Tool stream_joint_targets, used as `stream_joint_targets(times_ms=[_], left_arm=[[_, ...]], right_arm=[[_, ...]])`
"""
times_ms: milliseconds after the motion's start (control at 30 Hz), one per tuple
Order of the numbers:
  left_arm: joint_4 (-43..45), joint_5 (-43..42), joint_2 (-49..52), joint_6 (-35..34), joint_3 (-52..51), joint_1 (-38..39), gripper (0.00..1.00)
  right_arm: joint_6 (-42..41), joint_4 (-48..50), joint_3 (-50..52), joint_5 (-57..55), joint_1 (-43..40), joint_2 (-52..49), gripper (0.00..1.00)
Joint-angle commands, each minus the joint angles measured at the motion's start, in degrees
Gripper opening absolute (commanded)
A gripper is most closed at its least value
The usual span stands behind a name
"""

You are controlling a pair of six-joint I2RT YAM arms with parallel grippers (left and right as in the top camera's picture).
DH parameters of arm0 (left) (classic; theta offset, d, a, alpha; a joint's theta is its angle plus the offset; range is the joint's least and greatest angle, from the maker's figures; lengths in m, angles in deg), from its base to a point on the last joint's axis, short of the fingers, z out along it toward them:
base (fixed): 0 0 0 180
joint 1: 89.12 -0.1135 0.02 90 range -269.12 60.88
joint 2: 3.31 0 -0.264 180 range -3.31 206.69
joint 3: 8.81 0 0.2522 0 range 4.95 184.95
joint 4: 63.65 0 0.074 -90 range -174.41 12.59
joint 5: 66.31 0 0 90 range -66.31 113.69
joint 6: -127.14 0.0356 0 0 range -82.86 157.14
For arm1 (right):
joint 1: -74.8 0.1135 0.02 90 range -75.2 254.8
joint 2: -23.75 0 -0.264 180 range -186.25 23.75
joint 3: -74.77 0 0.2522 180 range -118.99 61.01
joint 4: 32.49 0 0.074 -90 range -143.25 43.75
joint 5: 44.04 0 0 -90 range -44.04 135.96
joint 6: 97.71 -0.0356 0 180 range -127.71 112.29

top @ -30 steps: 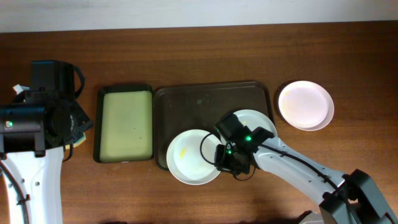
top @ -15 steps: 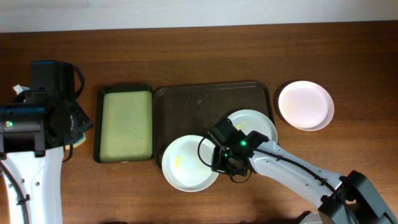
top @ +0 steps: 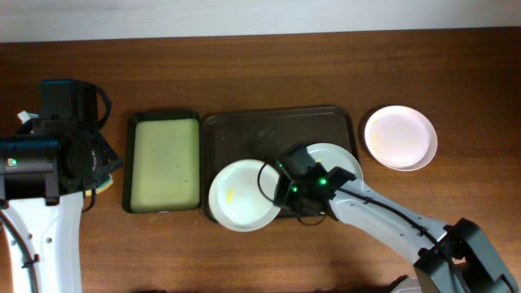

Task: Clean dirty plates on tray and stack at the side
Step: 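Drag the white plate toward the tray center with the right gripper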

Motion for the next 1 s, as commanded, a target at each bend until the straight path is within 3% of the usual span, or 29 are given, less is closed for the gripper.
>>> stream_joint_targets(times_ms=[0,133,300,400,633,667,700,733,767,867,967], left_arm=[[0.11,0.37,-0.66,0.72,0.11,-0.17,0.00],[0.31,0.37,-0.66,0.72,0.11,-0.17,0.00],[0.74,0.37,-0.66,0.72,0.11,-0.13,0.00],[0.72,0.37,-0.66,0.72,0.11,-0.13,0.00],[0.76,0.35,-0.66,0.70,0.11,-0.13,0.00],[0.74,0.35,-0.66,0.72,0.11,-0.13,0.00],[0.74,0.35,-0.66,0.70,0.11,-0.13,0.00],[0.72,-0.15,-0.66,0.72,0.11,-0.13,0.00],[0.94,-1.29,-0.52,0.76,0.11,-0.07,0.00],[1.77,-1.38,0.13,2.03,0.11,-0.07,0.00],[1.53,-2.84,1.51,2.03,0.11,-0.02,0.00]], right_arm=[[6.84,4.98,-0.09,-6.43,-4.92,-0.26,0.04],[22.16,12.63,-0.66,-7.15,-5.62,-0.26,0.04],[32.39,-0.15,-17.42,-6.49,-10.12,-5.49,0.04],[32.96,-0.35,-22.36,-6.23,-10.45,-11.78,0.04],[33.81,2.54,-22.34,-10.12,-10.54,-19.71,0.04],[33.81,2.49,-22.34,-11.74,-10.54,-19.71,0.08],[33.81,2.49,-22.34,-12.09,-10.54,-19.69,0.37],[33.81,2.54,-22.38,-12.07,-10.54,-19.69,0.40],[40.02,0.00,-24.11,-11.02,-10.54,-19.37,0.47],[47.58,-10.51,-32.94,-0.94,-13.92,-19.39,0.54],[48.48,-12.02,-35.17,12.79,-21.38,-19.91,0.39]])
